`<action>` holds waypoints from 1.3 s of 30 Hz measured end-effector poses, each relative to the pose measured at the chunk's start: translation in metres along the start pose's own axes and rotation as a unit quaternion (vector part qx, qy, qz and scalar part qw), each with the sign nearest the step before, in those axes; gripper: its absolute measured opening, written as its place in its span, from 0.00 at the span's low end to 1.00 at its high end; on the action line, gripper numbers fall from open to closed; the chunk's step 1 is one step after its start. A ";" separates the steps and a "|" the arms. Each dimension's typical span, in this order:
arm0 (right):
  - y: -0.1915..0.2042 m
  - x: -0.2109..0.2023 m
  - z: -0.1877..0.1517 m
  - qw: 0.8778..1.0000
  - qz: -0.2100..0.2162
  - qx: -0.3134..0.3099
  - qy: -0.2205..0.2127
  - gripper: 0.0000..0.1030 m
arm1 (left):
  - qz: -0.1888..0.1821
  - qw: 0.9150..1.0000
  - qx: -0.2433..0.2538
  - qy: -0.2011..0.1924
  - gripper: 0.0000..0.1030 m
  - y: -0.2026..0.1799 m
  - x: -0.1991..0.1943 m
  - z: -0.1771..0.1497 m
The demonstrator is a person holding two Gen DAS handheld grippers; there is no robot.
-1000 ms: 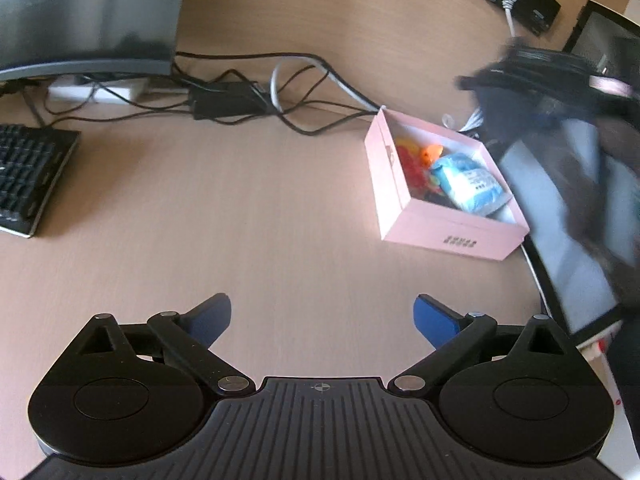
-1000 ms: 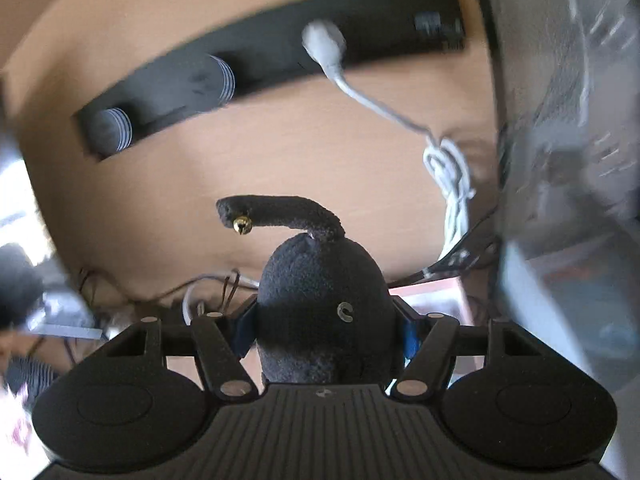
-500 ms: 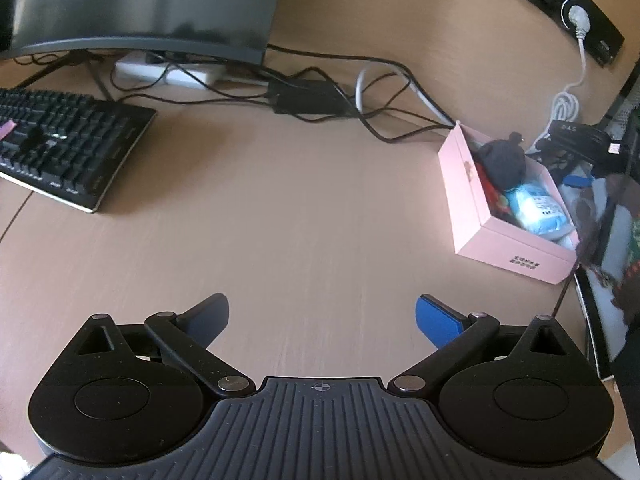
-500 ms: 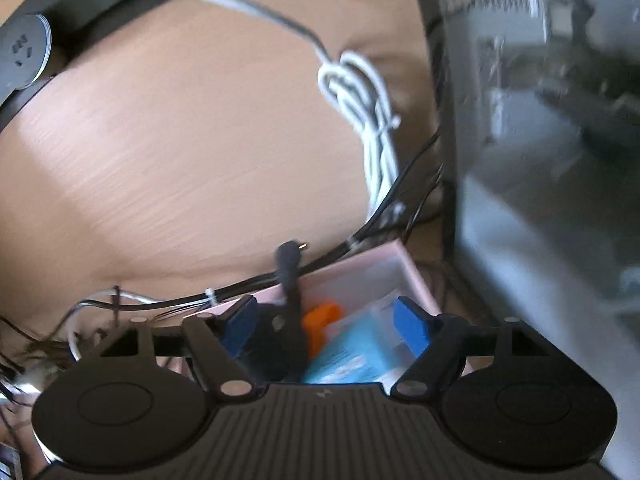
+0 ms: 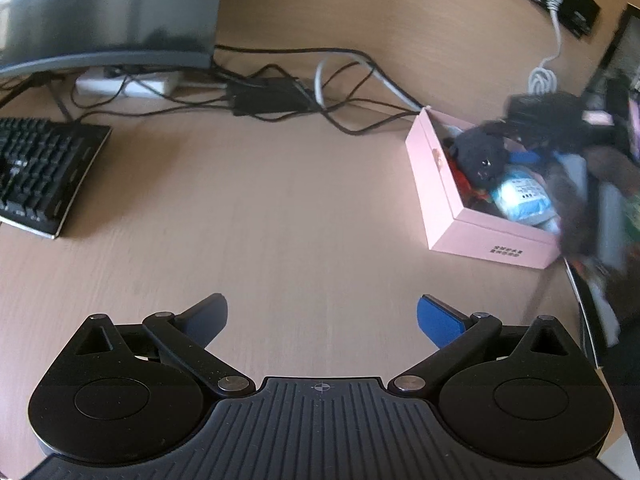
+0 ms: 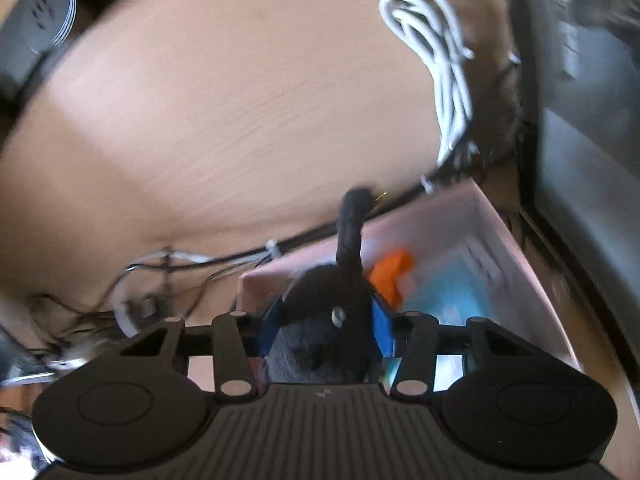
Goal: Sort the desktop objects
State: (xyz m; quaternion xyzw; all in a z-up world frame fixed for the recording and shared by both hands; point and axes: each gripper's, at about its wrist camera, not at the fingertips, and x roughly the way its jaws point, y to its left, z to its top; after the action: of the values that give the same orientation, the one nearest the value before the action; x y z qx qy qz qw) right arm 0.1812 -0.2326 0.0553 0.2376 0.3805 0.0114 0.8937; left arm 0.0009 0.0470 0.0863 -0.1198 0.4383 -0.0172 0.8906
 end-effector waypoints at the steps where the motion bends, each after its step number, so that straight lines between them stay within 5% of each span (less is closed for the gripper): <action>1: -0.002 -0.006 -0.005 1.000 0.008 0.002 0.005 0.44 | 0.002 1.000 -0.005 0.002 1.00 0.001 0.002 0.000; 9: -0.012 -0.015 -0.003 1.000 -0.023 -0.004 0.003 0.44 | -0.002 1.000 0.006 0.002 1.00 -0.008 0.002 0.003; 14: -0.006 -0.040 -0.004 0.992 -0.054 -0.073 -0.092 0.47 | 0.006 1.000 -0.002 0.000 1.00 -0.008 0.003 0.002; 18: -0.029 -0.009 -0.005 0.997 -0.067 -0.028 -0.036 0.45 | 0.011 1.000 -0.003 -0.004 1.00 -0.009 0.001 0.003; 24: -0.039 -0.018 -0.022 0.999 -0.043 -0.008 0.023 0.45 | 0.012 1.000 -0.004 -0.006 1.00 -0.012 0.005 0.005; 28: -0.028 -0.039 -0.017 0.993 -0.077 -0.072 -0.059 0.45 | 0.009 1.000 -0.003 -0.009 1.00 -0.017 0.004 0.005; 34: -0.006 -0.032 0.017 0.991 -0.020 -0.075 -0.108 0.45 | 0.017 1.000 -0.001 -0.004 1.00 -0.018 -0.001 0.000; 39: -0.025 0.034 0.045 0.999 0.031 0.018 -0.011 0.43 | 0.034 0.999 -0.014 -0.001 1.00 -0.005 -0.009 -0.007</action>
State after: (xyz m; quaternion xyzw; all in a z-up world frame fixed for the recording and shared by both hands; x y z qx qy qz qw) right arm 0.2316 -0.2666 0.0485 0.2658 0.3632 0.0298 0.8925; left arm -0.0101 0.0424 0.0906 -0.1176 0.4416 0.0189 0.8893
